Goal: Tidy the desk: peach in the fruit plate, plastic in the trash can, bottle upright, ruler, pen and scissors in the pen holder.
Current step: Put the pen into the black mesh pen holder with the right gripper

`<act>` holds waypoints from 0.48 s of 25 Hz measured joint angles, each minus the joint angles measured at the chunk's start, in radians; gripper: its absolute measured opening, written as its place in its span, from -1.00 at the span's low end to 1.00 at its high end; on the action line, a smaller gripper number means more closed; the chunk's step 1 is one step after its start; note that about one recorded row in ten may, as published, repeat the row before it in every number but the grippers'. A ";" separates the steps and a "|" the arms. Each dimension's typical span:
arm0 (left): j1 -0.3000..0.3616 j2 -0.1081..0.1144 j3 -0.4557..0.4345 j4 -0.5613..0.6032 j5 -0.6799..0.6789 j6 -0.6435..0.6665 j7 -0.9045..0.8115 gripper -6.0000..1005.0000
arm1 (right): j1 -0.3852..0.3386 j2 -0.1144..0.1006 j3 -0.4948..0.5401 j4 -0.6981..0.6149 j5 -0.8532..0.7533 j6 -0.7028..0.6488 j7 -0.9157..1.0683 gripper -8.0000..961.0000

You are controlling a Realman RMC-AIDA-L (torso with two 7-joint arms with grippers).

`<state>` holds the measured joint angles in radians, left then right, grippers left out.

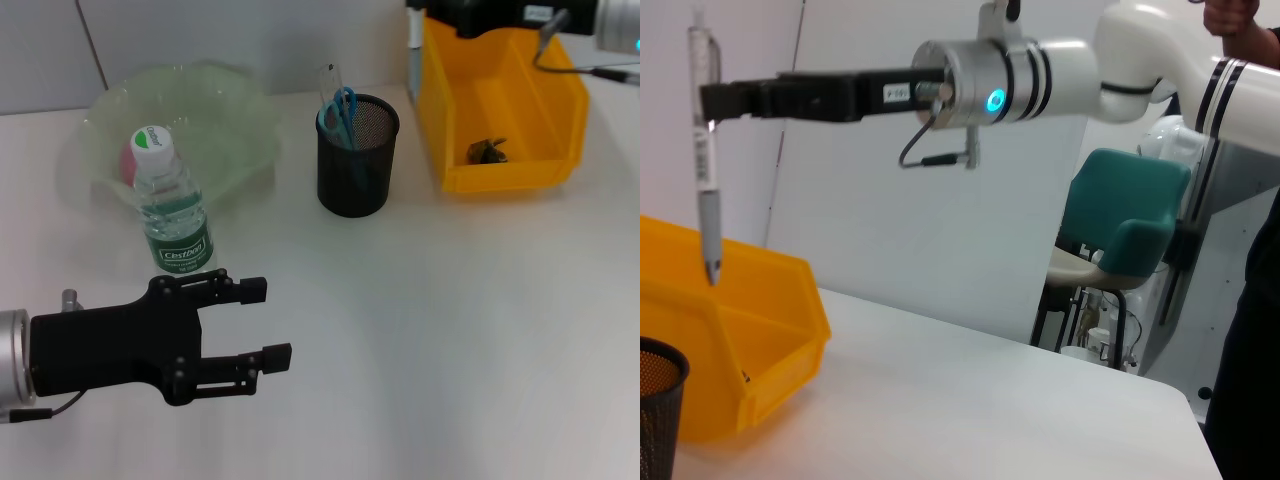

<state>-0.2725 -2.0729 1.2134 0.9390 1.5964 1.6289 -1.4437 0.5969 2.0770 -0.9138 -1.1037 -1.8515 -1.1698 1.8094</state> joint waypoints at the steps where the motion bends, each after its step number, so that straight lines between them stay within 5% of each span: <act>1: -0.003 0.000 -0.002 -0.006 0.000 0.000 0.000 0.56 | 0.006 0.000 -0.005 0.032 0.017 0.013 -0.030 -0.66; 12: -0.018 0.002 -0.006 -0.034 -0.001 -0.003 -0.017 0.56 | 0.026 0.004 -0.026 0.272 0.166 0.103 -0.326 -0.60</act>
<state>-0.2908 -2.0708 1.2079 0.9046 1.5953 1.6260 -1.4605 0.6231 2.0815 -0.9400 -0.8312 -1.6859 -1.0671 1.4834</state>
